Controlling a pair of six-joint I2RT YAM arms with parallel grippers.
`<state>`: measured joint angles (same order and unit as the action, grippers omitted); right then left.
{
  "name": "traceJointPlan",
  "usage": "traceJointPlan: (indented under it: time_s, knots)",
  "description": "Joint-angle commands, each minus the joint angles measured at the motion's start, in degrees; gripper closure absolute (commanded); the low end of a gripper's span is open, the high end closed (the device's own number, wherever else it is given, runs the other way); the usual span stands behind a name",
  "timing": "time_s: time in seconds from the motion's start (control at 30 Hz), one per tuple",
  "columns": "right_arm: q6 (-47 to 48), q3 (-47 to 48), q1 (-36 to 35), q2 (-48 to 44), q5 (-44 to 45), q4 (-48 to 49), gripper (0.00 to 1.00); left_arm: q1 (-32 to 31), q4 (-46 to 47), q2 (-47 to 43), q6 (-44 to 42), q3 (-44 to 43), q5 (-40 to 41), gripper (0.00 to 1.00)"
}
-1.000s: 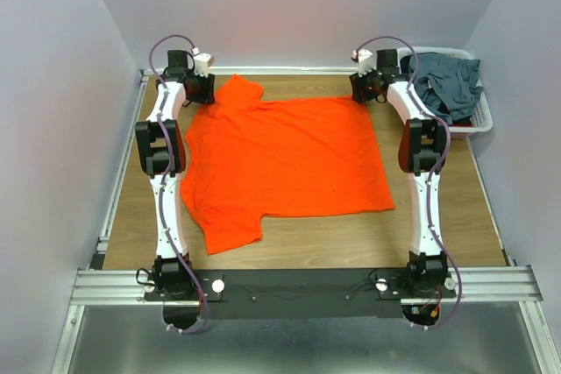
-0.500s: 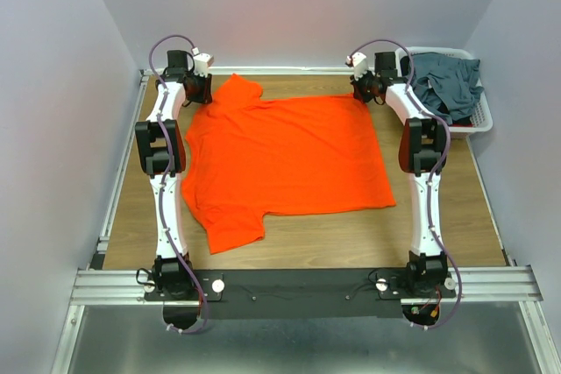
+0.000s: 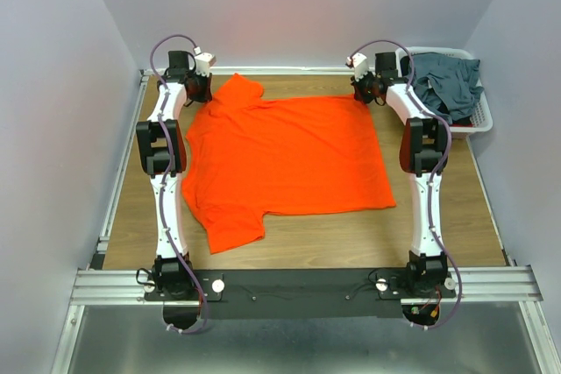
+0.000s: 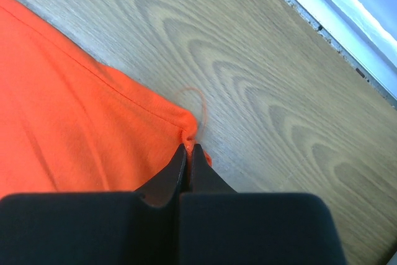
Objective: Fold and stack the t-shirts
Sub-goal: Fold the tshirt
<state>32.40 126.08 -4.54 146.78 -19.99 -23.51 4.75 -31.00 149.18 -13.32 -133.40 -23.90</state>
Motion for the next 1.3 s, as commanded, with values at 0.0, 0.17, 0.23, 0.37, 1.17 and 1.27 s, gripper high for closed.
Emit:
traceJointPlan:
  time_s: [0.0, 0.17, 0.23, 0.37, 1.17, 1.27]
  knots:
    - [-1.2, -1.8, 0.2, -1.5, 2.2, -5.1, 0.99, 0.3, 3.5, -4.3, 0.0, 1.6, -2.9, 1.0]
    - [-1.5, -2.5, 0.4, -3.9, 2.4, -5.1, 0.99, 1.1, 5.4, -7.6, -1.4, 4.9, -3.6, 1.0]
    - [-1.6, -3.4, 0.6, -4.7, 2.1, -5.1, 0.99, 1.6, 5.6, -9.0, -2.0, 6.7, -4.3, 1.0]
    - [-1.4, -5.5, 0.7, -6.9, 1.7, -5.1, 0.99, 2.4, 6.4, -11.6, -3.2, 10.1, -6.2, 1.0]
    - [-0.4, -13.0, 2.0, -17.7, -0.3, -5.1, 0.99, 4.1, 11.4, -24.9, -9.6, 27.0, -7.8, 1.0]
    - [-0.6, -12.8, 2.3, -17.9, -0.2, -5.2, 0.99, 4.4, 11.5, -25.1, -9.6, 27.1, -7.7, 1.0]
